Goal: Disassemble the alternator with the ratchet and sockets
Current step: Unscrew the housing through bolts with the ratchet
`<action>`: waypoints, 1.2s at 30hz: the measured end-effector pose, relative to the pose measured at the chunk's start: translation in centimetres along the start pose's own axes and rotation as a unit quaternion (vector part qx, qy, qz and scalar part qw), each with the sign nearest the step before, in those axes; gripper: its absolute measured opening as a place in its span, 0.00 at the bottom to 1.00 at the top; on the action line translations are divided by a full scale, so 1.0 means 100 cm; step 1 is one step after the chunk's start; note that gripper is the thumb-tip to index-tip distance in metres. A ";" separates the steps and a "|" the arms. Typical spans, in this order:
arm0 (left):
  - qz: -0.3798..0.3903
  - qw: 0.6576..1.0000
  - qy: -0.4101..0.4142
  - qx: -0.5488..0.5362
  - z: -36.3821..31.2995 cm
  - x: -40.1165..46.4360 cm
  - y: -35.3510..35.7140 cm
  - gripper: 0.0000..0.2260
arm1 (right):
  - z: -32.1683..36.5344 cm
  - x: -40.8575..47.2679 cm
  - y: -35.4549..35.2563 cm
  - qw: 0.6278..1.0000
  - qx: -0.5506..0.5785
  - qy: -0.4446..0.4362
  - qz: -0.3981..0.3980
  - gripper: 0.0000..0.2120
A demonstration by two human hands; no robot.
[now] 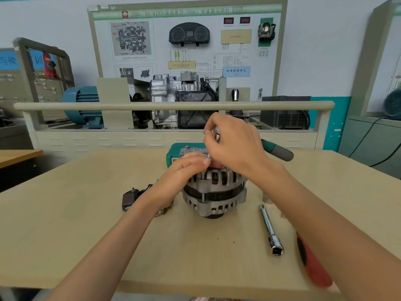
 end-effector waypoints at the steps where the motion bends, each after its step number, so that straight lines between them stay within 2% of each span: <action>1: 0.003 1.000 -0.005 -0.004 0.001 0.001 0.000 0.17 | 0.001 0.003 0.002 1.000 -0.010 -0.015 0.012 0.06; 8: 0.018 0.999 -0.010 -0.026 0.002 0.001 0.000 0.16 | 0.008 0.019 0.009 0.990 -0.047 -0.094 0.091 0.10; 14: 0.019 0.999 -0.006 -0.027 0.000 -0.002 0.001 0.14 | 0.013 0.026 0.011 0.978 -0.014 -0.101 0.184 0.08; 19: 0.020 0.998 -0.015 -0.058 0.001 -0.001 0.001 0.15 | 0.019 0.024 0.008 0.979 -0.010 -0.084 0.184 0.08; 21: 0.023 0.997 -0.019 -0.070 0.002 -0.001 0.001 0.15 | 0.023 0.024 0.009 0.979 -0.054 -0.079 0.180 0.08; 24: 0.013 0.996 -0.032 -0.088 0.001 -0.001 0.001 0.13 | 0.029 0.024 0.011 0.969 -0.140 -0.079 0.186 0.01; 26: 0.015 0.995 -0.038 -0.086 0.002 0.000 0.001 0.13 | 0.033 0.024 0.012 0.967 -0.151 -0.097 0.179 0.02; 29: 0.018 0.995 -0.042 -0.084 0.003 -0.001 0.001 0.15 | 0.032 0.022 0.011 0.977 -0.093 -0.111 0.153 0.08; 33: 0.015 0.997 -0.026 -0.076 -0.001 -0.003 0.004 0.14 | 0.025 0.017 0.003 0.992 0.053 -0.046 0.102 0.15; 36: -0.014 0.997 -0.008 -0.071 -0.003 -0.004 0.003 0.13 | 0.023 0.014 0.000 0.991 0.075 -0.038 0.099 0.13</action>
Point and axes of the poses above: each hand's wrist, its own x-axis towards the middle knuckle, its own y-axis out of the palm, z = x × y, the point moved 5 cm from there along x, towards the middle knuckle, and after that the axes turned 9 degrees about -z, right-handed, at the moved point
